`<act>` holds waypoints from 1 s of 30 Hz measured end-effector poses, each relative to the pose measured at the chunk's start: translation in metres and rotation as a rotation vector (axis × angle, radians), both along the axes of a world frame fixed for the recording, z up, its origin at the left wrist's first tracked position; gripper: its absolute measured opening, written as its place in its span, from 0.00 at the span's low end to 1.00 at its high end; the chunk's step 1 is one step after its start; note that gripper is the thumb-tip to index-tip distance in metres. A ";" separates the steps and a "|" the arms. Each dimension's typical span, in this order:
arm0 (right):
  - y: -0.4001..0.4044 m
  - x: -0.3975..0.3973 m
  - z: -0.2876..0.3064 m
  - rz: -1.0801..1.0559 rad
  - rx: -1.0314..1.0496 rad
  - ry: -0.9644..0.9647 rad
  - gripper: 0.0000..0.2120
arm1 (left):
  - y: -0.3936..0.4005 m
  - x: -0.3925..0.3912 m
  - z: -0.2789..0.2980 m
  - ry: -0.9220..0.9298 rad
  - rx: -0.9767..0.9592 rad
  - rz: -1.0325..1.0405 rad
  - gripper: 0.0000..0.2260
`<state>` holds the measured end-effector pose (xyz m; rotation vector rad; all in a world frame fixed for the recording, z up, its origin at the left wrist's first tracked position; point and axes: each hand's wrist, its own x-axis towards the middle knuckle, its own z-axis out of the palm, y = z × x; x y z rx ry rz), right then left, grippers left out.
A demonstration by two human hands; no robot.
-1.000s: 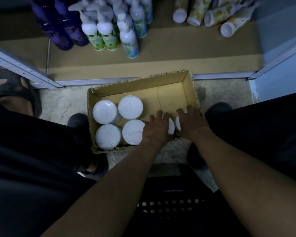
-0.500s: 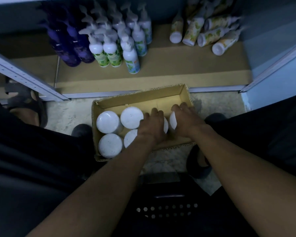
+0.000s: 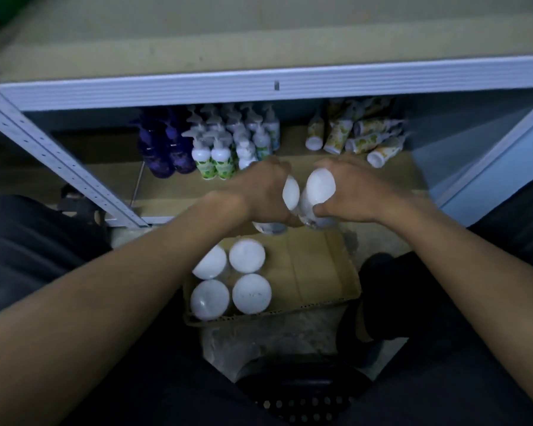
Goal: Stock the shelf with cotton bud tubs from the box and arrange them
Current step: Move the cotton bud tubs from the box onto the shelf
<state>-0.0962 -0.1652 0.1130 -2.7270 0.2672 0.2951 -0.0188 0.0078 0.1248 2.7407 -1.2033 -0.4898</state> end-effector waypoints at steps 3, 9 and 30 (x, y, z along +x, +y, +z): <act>-0.005 -0.003 0.048 -0.003 -0.014 -0.072 0.43 | 0.001 0.008 0.046 -0.038 -0.040 -0.027 0.30; -0.021 -0.006 0.150 -0.032 -0.051 -0.227 0.33 | -0.013 0.027 0.142 -0.191 -0.071 -0.077 0.35; -0.065 0.101 0.230 -0.273 -0.407 -0.081 0.29 | -0.115 0.116 0.222 -0.231 0.017 -0.134 0.34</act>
